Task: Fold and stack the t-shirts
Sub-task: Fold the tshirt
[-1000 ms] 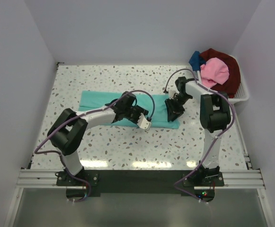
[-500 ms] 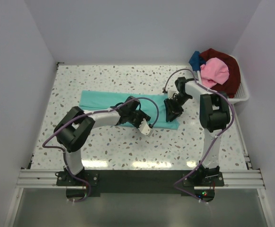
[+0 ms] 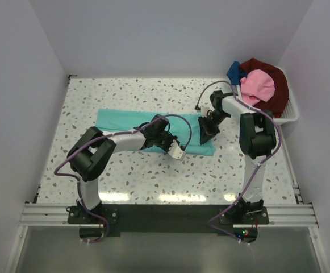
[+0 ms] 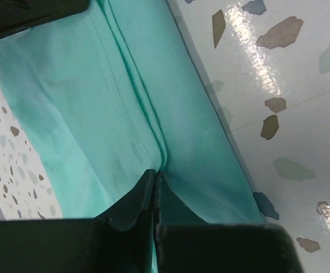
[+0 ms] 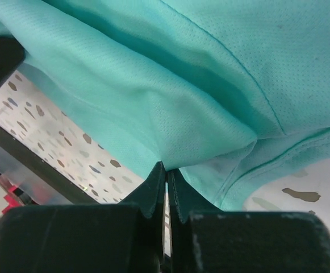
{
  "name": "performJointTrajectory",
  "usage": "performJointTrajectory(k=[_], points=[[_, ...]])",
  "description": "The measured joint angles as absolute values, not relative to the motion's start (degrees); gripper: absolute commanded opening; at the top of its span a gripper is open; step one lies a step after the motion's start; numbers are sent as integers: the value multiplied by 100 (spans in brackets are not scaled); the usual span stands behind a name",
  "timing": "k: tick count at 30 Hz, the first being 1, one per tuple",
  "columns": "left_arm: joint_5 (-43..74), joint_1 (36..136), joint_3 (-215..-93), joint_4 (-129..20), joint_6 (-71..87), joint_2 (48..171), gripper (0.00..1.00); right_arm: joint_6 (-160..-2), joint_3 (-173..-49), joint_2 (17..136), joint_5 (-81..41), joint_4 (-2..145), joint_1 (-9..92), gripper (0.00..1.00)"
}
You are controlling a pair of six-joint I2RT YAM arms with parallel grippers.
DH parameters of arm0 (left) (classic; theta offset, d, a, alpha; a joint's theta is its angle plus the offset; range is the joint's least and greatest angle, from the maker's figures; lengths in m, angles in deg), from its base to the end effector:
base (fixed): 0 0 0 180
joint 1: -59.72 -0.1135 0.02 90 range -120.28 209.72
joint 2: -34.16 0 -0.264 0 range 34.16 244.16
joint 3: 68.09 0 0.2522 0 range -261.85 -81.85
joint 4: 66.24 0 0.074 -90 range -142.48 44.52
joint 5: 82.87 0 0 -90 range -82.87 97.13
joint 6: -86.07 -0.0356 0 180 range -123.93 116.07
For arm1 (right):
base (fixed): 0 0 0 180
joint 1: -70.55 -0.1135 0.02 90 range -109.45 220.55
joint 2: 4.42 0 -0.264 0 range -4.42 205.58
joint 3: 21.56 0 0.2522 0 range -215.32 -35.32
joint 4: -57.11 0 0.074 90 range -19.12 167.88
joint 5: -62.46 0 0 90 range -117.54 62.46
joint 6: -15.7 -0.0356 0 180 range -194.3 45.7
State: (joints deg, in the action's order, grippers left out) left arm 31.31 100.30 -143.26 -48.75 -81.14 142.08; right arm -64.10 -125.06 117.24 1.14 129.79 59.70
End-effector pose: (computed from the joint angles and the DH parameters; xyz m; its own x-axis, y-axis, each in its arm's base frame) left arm 0.2802 -0.2592 0.1464 0.6435 0.6202 -0.4487 0.7448 -0.3720 0.5540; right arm 0.3864 0.0914 0.1544 -0.9385 -0.3381 -0.0705 -0.3296 0.8160 0.4749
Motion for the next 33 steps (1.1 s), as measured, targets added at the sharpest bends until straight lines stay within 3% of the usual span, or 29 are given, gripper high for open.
performJointTrajectory(k=[14, 19, 22, 33], points=[[3214, 9615, -15189, -4902, -7456, 14447, 0, -6664, -13848, 11945, 193, 12997, 5974, 3], [3256, 9342, -15471, -4956, -7051, 14707, 1, -6839, -14206, 12194, 169, 13003, 6003, 31], [3269, 9243, -15644, -5017, -6715, 14906, 7, -6930, -14296, 12273, 154, 12997, 6044, 38], [3402, 9042, -16719, -4832, -5270, 15649, 26, -6972, -13688, 11956, 23, 12887, 6197, 38]])
